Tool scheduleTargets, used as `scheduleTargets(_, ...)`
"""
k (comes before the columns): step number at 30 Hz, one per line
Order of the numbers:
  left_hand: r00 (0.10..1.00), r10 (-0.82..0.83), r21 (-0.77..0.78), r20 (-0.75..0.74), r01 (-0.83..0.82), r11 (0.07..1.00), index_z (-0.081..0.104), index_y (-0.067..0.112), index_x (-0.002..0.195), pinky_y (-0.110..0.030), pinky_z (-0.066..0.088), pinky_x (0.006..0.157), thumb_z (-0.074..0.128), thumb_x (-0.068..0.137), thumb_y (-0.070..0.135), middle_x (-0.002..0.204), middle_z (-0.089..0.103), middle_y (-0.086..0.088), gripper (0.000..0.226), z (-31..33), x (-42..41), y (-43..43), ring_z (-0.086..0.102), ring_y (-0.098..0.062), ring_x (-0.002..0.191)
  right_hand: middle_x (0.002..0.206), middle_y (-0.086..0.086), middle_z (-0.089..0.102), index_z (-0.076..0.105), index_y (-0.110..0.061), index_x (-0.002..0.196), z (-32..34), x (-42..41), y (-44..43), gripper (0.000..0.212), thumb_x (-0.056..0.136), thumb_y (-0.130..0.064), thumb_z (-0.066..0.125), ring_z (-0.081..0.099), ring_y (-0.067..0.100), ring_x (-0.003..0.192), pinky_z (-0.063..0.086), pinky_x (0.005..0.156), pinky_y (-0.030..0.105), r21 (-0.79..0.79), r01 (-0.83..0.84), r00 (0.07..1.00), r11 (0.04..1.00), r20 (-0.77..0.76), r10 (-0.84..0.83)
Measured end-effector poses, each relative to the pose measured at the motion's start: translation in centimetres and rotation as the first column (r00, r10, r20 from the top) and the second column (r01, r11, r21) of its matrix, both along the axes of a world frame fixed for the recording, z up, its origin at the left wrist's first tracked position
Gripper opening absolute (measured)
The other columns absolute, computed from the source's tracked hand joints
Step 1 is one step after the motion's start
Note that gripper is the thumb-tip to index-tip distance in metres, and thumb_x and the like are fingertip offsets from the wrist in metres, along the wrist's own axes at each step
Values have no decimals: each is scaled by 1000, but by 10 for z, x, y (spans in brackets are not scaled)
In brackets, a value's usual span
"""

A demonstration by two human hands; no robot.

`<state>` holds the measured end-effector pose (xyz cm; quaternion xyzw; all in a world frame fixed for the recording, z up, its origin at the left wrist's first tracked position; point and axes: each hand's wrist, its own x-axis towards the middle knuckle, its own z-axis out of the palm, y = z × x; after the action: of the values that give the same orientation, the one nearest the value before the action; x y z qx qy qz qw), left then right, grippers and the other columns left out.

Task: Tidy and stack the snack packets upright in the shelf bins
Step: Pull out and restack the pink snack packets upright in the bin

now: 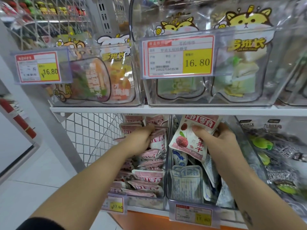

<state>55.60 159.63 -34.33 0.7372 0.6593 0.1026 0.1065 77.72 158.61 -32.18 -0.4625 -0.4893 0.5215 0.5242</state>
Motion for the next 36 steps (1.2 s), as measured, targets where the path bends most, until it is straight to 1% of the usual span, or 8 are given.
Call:
scheduleTargets(4,999,-25,-92,20,27,995,46,15,100,-27,32,64,43,89,-4,84,50,0,22,-15,6,0,50,-19,80,76,-5,71,63,-19,92,-1,-3,-2,16,80,-16,72,69,6,63,52,55,20,11,-18,1000,1000,2,18)
scheduleTargets(10,999,36,-82,-4,-36,996,50,16,96,-27,34,59,43,87,-4,92,57,-8,24,-6,8,7,53,-24,83,80,-3,71,62,-18,95,-3,-5,-5,18,80,-15,72,70,11,69,54,61,28,-6,-17,1000,1000,-17,17)
scheduleTargets(14,998,16,84,67,-22,996,59,16,119,-25,43,87,51,92,8,121,61,-1,29,7,6,-13,57,-18,107,78,-5,72,61,-20,94,-1,-5,-10,17,81,-14,70,71,10,69,54,62,29,0,-40,998,999,-47,40)
scheduleTargets(19,969,33,66,246,-51,997,62,28,114,-29,44,95,57,92,21,116,62,11,23,23,-1,-60,56,-5,106,74,-9,72,61,-22,88,-1,-7,-15,16,80,-12,71,71,11,72,55,68,34,11,-20,999,1000,-39,21)
scheduleTargets(22,999,-28,-74,18,29,997,58,31,123,-30,41,98,58,91,32,125,54,13,32,18,5,-72,51,-8,114,77,-6,72,60,-20,90,0,-6,-18,16,80,-13,72,71,12,72,56,69,34,-7,-12,998,1000,-59,12)
scheduleTargets(26,981,-36,-9,-193,35,999,63,33,115,-28,42,92,62,88,32,127,54,16,27,11,8,-64,52,-10,114,84,-5,71,60,-20,93,2,-6,-21,18,81,-14,71,70,10,74,56,71,34,-3,-9,999,1000,-38,9)
scheduleTargets(32,955,-92,-20,-281,90,996,63,30,119,-35,49,89,54,88,20,130,57,11,33,9,8,-52,57,-18,112,82,-7,71,59,-22,92,1,-6,-21,20,80,-13,72,70,6,72,56,68,30,25,-18,1000,1000,7,18)
scheduleTargets(36,920,-133,-34,-368,130,991,65,30,113,-36,52,83,59,86,29,122,61,10,28,6,6,-42,61,-19,103,79,-10,71,59,-22,91,2,-7,-18,18,80,-13,72,69,4,68,55,61,23,48,-18,1000,999,13,17)
